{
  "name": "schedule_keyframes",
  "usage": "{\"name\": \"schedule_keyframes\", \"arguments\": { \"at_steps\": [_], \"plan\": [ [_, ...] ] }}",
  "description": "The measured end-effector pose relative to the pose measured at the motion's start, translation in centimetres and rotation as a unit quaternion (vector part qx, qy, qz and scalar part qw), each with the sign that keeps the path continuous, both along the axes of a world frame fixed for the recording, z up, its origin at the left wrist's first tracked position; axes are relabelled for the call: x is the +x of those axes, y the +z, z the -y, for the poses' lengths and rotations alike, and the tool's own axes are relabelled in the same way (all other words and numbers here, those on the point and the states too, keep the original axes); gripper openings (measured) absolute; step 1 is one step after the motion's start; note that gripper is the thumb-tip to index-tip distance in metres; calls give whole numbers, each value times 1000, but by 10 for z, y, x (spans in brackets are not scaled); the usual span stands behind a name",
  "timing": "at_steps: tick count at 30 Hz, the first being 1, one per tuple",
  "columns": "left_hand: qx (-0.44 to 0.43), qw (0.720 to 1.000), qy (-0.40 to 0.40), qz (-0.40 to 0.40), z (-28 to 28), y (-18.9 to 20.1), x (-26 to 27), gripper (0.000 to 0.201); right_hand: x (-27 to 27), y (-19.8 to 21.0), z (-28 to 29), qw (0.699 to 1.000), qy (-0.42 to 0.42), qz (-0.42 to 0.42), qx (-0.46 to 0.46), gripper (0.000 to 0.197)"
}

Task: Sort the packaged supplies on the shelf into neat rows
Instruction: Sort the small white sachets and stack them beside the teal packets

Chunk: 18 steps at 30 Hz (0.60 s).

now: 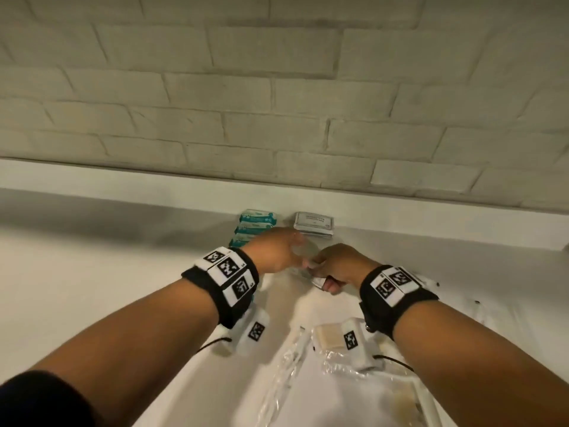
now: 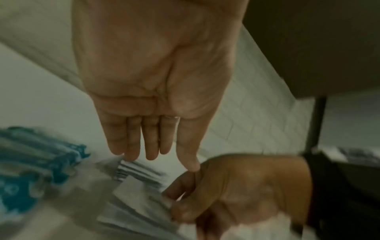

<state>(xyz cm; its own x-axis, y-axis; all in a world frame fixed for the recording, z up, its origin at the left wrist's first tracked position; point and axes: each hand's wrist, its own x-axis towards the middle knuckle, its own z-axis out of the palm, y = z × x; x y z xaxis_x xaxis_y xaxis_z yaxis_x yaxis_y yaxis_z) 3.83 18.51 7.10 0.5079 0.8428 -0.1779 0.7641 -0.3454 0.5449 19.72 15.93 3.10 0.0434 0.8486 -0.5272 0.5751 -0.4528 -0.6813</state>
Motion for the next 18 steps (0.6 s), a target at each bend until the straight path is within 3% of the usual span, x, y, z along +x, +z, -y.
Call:
{"name": "schedule_keyframes", "arguments": {
  "at_steps": [3, 7, 11, 18],
  "plan": [
    [57, 982, -101, -152, -26, -9, 12, 58, -3, -9, -34, 996, 42, 76, 16, 20],
    [82, 960, -119, -241, -57, -34, 21, 29, -6, -12, -62, 981, 102, 150, 67, 27],
    [105, 956, -120, -245, -70, -40, 25, 24, -9, -18, -72, 951, 170, 236, 105, 37],
    [80, 967, -127, -205, -81, -48, 22, 18, -11, -28, -74, 925, 204, 299, 120, 21]
  ]
}}
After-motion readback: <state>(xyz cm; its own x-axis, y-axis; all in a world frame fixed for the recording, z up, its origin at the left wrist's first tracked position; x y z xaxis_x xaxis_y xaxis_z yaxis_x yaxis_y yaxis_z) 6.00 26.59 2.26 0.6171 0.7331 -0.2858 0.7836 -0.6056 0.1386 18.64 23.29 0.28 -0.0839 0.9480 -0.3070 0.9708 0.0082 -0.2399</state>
